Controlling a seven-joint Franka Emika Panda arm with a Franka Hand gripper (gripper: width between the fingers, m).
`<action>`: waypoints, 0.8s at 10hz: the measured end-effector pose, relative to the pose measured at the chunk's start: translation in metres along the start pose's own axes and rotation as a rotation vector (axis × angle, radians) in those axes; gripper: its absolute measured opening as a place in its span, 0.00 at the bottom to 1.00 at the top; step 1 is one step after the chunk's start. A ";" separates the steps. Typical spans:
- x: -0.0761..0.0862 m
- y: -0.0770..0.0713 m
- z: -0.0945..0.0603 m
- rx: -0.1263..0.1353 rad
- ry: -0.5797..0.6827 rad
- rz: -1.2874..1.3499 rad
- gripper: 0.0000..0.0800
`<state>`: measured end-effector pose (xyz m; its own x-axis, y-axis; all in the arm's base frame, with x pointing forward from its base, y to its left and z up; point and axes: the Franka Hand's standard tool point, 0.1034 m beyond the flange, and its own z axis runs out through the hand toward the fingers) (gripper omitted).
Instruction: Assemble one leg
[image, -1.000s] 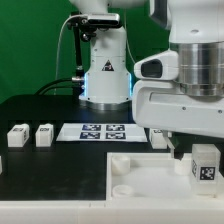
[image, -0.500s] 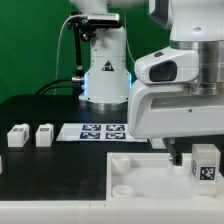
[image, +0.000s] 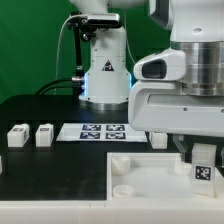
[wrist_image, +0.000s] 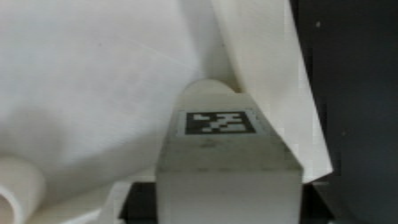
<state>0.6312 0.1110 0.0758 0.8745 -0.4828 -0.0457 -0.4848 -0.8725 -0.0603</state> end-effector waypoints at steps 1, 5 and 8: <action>0.001 0.001 -0.001 0.001 -0.016 0.262 0.36; 0.002 0.006 0.000 0.013 -0.048 0.970 0.36; 0.001 0.006 0.001 0.002 -0.063 1.198 0.36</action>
Offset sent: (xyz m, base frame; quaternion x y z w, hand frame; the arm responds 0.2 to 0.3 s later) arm 0.0389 -0.0088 0.0048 0.1543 0.0720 0.5439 0.8217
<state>0.6295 0.1052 0.0745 -0.1348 -0.9832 -0.1231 -0.9902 0.1292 0.0523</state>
